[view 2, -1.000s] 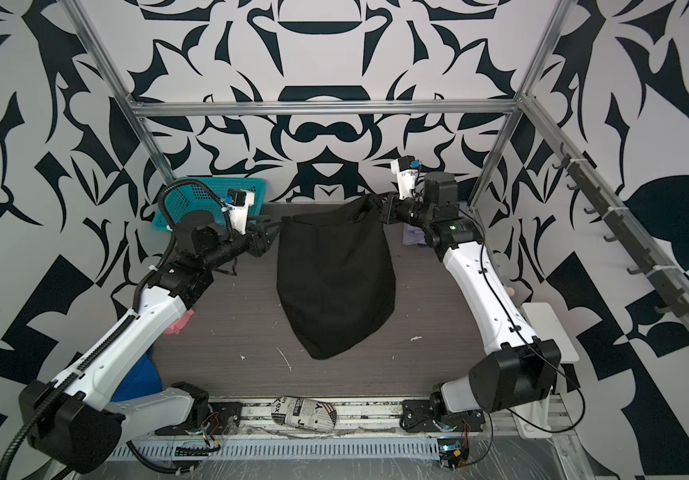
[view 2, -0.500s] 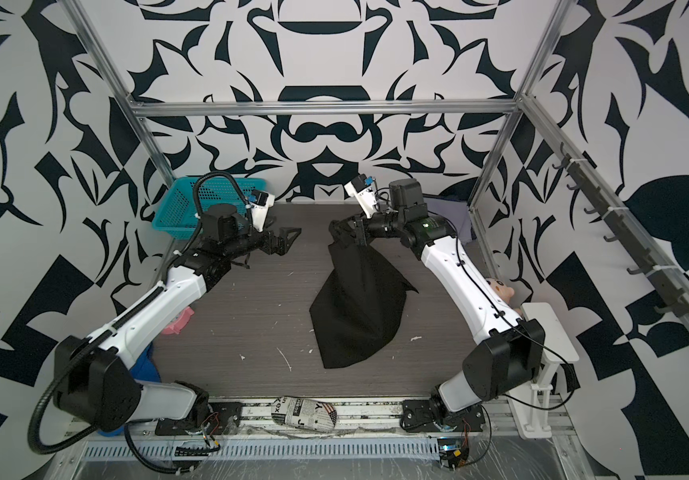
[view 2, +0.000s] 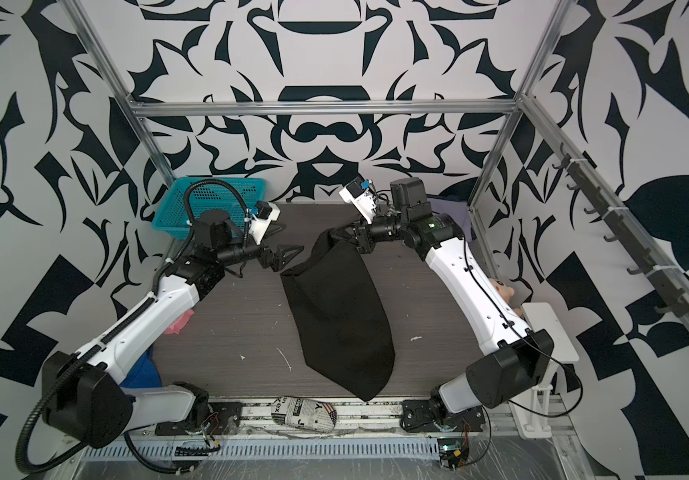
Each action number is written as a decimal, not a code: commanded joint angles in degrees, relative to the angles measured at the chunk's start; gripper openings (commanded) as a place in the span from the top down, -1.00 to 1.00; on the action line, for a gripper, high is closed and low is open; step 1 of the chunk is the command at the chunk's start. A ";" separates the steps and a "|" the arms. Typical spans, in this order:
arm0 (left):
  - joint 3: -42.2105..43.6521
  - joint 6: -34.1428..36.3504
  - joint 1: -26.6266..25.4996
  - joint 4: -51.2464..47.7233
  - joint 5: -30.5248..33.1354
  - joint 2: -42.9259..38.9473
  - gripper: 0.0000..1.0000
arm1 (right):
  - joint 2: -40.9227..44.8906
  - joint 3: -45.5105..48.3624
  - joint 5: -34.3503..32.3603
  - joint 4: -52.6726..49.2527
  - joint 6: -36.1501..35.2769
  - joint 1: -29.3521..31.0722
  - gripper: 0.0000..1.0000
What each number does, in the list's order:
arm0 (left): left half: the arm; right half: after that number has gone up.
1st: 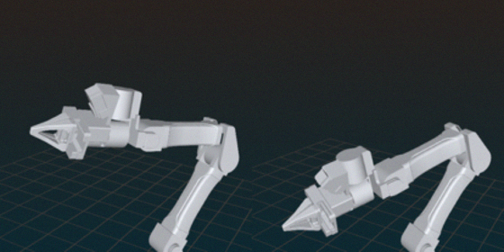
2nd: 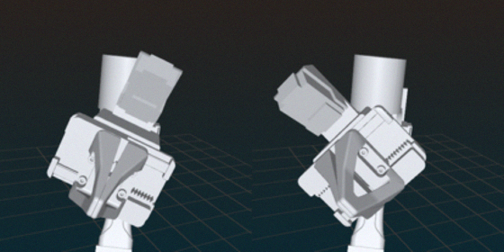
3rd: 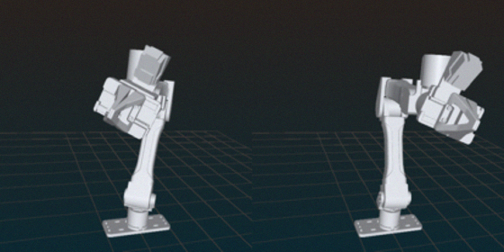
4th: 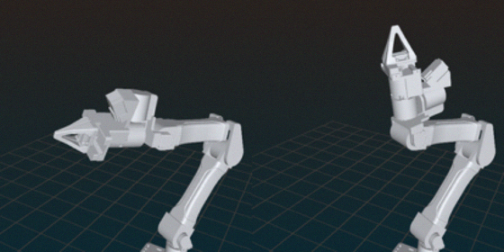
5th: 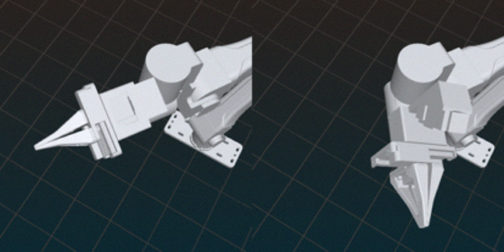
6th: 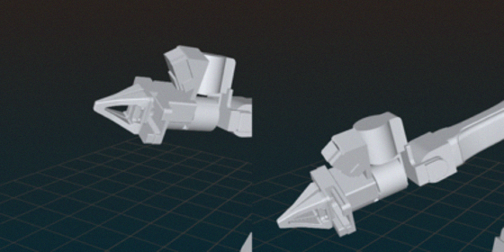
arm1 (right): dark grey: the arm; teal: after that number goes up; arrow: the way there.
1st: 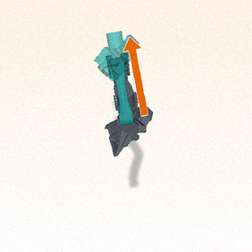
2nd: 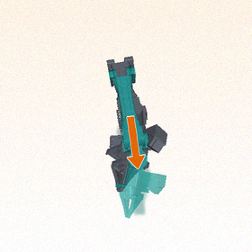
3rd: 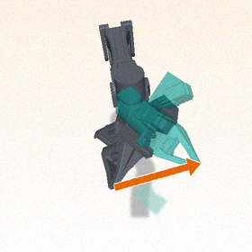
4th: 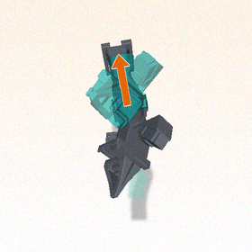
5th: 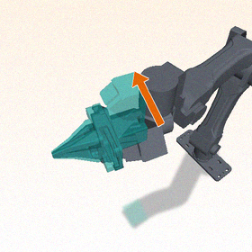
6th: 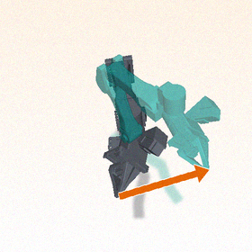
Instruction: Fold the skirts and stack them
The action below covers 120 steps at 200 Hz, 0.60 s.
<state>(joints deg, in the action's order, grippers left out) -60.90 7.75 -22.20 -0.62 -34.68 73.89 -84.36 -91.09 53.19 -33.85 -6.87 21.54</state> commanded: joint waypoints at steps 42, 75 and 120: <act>-1.08 5.18 -4.17 -2.83 -6.61 4.66 -0.89 | 0.54 -5.80 5.54 -2.12 -4.34 2.87 1.00; -3.30 8.59 -6.46 -6.46 -3.93 7.64 -0.18 | 0.33 -7.27 6.37 -2.80 -5.33 3.42 1.00; -2.13 9.17 -6.46 -5.89 -3.18 5.21 1.00 | 1.43 -6.98 -1.56 -1.75 -4.33 3.42 1.00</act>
<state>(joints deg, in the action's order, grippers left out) -62.35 15.55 -28.77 -5.61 -37.95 81.34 -84.60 -95.72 54.96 -37.36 -10.66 24.53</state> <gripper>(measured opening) 0.110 0.050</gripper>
